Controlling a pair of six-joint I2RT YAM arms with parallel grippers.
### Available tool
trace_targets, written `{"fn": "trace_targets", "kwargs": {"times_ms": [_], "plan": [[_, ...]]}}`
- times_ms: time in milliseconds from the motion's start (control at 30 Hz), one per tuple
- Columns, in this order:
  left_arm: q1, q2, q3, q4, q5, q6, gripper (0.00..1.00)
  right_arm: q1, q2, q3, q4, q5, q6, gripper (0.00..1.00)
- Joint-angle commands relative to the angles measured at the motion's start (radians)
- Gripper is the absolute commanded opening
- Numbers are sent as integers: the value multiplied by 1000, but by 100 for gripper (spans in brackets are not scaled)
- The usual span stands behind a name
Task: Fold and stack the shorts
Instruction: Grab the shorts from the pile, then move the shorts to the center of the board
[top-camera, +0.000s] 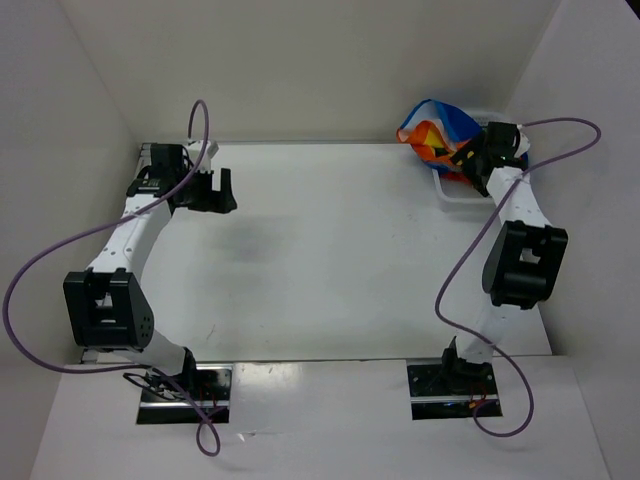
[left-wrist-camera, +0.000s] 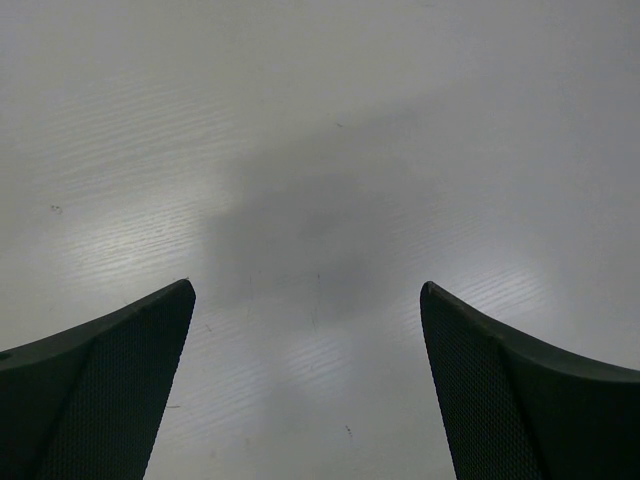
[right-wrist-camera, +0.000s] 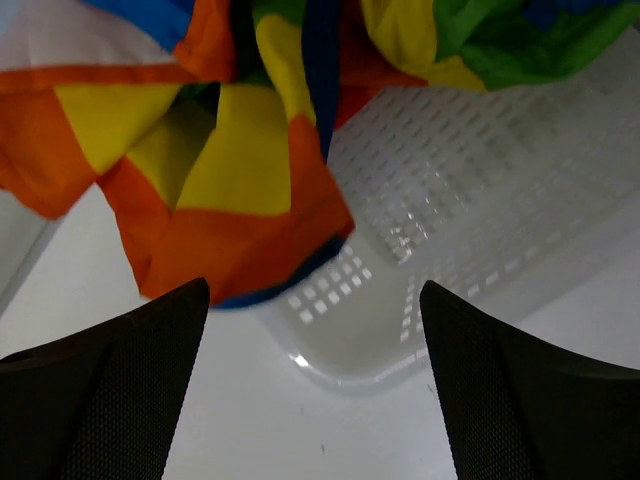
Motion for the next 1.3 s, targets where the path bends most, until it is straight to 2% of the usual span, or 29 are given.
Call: {"fn": "trace_targets", "kwargs": {"times_ms": [0,133,233,267,300,333,367,400,533,733,833,933,1000,1067,1133,1167,1200,1233,1267], "plan": [[6,-31,30,-24,-17,3,100,-48,94,148,24,-107,58,90],[6,-40,30,-24,3,3,100,-48,174,222,37,-122,81,81],[6,-40,21,-24,14,3,100,-57,212,246,61,-167,101,62],[6,-40,21,-24,23,3,100,-57,225,256,61,-187,101,52],[6,-40,21,-24,23,3,100,-57,225,256,72,-199,101,28],[6,-40,21,-24,32,3,100,-57,225,265,72,-208,110,15],[6,-49,21,-24,32,3,100,-57,208,277,61,-208,110,6],[6,-49,21,-24,32,3,100,-45,191,277,61,-208,110,0],[6,-58,21,-24,54,3,100,1,68,355,61,-182,85,0],[6,-58,33,-24,89,3,100,88,-33,599,17,-301,1,0],[6,-58,46,-35,89,3,100,183,-93,651,32,-348,-49,0],[6,-58,58,-35,89,3,100,344,-137,696,11,-330,-140,0],[6,-58,92,-44,68,3,100,484,-151,696,-14,-279,-186,0],[31,-68,113,-62,22,3,100,622,-192,604,0,-270,-186,0],[67,-80,159,-96,-17,3,100,716,-260,389,43,-270,-168,0],[81,-80,178,-111,-61,3,100,760,-286,290,125,-270,-157,6],[95,-80,196,-125,-81,3,100,836,-304,130,150,-270,-146,16],[107,-80,214,-153,-97,3,100,869,-314,66,162,-270,-123,32],[130,-80,245,-165,-123,3,100,900,-314,11,162,-238,-109,71]]}}
